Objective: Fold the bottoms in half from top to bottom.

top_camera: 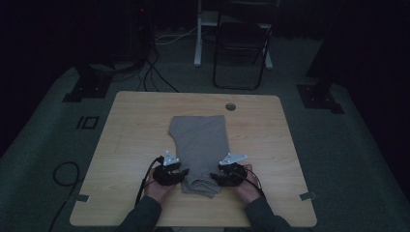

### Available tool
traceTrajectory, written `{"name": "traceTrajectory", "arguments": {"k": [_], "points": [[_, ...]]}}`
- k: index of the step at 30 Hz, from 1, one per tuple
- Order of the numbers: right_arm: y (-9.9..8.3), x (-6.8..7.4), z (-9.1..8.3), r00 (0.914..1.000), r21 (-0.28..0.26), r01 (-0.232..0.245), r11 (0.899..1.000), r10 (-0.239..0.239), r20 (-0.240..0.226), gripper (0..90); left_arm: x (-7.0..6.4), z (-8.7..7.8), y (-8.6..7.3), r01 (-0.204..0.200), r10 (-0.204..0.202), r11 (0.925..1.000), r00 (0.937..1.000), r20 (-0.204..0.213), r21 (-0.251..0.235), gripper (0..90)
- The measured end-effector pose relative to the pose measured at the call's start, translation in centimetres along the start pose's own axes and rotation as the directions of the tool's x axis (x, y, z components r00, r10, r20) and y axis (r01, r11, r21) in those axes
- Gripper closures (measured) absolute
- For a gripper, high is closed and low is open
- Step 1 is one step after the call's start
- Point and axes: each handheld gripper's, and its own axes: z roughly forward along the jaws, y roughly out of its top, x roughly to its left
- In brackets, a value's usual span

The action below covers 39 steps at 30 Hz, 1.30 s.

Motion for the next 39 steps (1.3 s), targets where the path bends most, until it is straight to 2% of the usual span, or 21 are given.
{"name": "traceTrajectory", "arguments": {"k": [4, 6, 7, 8, 12, 16, 19, 25, 30, 33, 35, 37, 39], "points": [[-0.3, 0.2, -0.3, 0.9997, 0.002, 0.014, 1.0, -0.014, -0.02, 49.1, -0.5, -0.3, -0.4, -0.011, 0.011, 0.9999, 0.9999, 0.0, 0.002, 54.3], [-0.3, 0.1, -0.4, 0.9993, 0.006, 0.024, 1.0, -0.024, -0.029, 50.1, -0.3, -0.4, -0.2, -0.02, 0.02, 0.9998, 0.9998, -0.002, -0.002, 53.3], [-0.2, -0.1, -0.4, 0.9991, 0.007, 0.026, 1.0, -0.026, -0.035, 50.2, 0.0, -0.5, 0.1, -0.021, 0.021, 0.9998, 0.9996, -0.017, -0.005, 52.6], [0.0, -0.3, -0.4, 0.9992, 0.005, 0.01, 1.0, -0.01, -0.039, 50.0, 0.2, -0.6, 0.4, -0.019, 0.019, 0.9998, 0.9995, -0.024, -0.007, 52.4], [0.9, -1.5, -0.5, 0.9996, -0.027, -0.026, 0.999, 0.026, 0.013, 48.4, 1.9, -0.8, 2.4, -0.035, 0.032, 0.9988, 0.9967, -0.075, -0.035, 51.4], [2.5, -3.4, -0.3, 0.9956, -0.067, -0.068, 0.995, 0.072, 0.06, 47.1, 3.9, -0.4, 4.6, -0.009, 0.001, 0.9979, 0.9935, -0.114, -0.064, 51.0], [3.6, -4.5, 0.2, 0.9908, -0.078, -0.102, 0.992, 0.108, 0.081, 46.8, 5.2, 0.3, 6.1, 0.014, -0.024, 0.9972, 0.9902, -0.137, -0.073, 50.7], [4.9, -6.4, 1.5, 0.9823, -0.083, -0.141, 0.987, 0.149, 0.113, 46.8, 6.3, 1.6, 7.3, 0.033, -0.045, 0.9965, 0.9865, -0.157, -0.077, 50.5], [5.6, -7.7, 2.2, 0.9753, -0.101, -0.154, 0.983, 0.167, 0.144, 46.9, 7.6, 3.4, 8.1, 0.061, -0.07, 0.9968, 0.9789, -0.192, -0.051, 49.7], [6.2, -8.8, 2.8, 0.9637, -0.11, -0.187, 0.976, 0.204, 0.172, 48.3, 8.3, 4.2, 8.4, 0.081, -0.084, 0.9964, 0.9713, -0.222, -0.025, 49.3], [6.5, -9.5, 3.3, 0.9566, -0.101, -0.205, 0.974, 0.221, 0.19, 48.4, 8.8, 4.8, 8.4, 0.102, -0.104, 0.9946, 0.9662, -0.236, -0.019, 48.9], [6.6, -9.8, 4.0, 0.9543, -0.087, -0.213, 0.973, 0.227, 0.194, 48.4, 9.1, 5.3, 8.3, 0.121, -0.119, 0.9926, 0.9615, -0.248, -0.004, 48.1], [6.5, -9.9, 4.7, 0.9525, -0.071, -0.215, 0.974, 0.225, 0.205, 48.3, 9.1, 5.7, 8.2, 0.13, -0.124, 0.9915, 0.96, -0.251, 0.007, 48.1]]}}
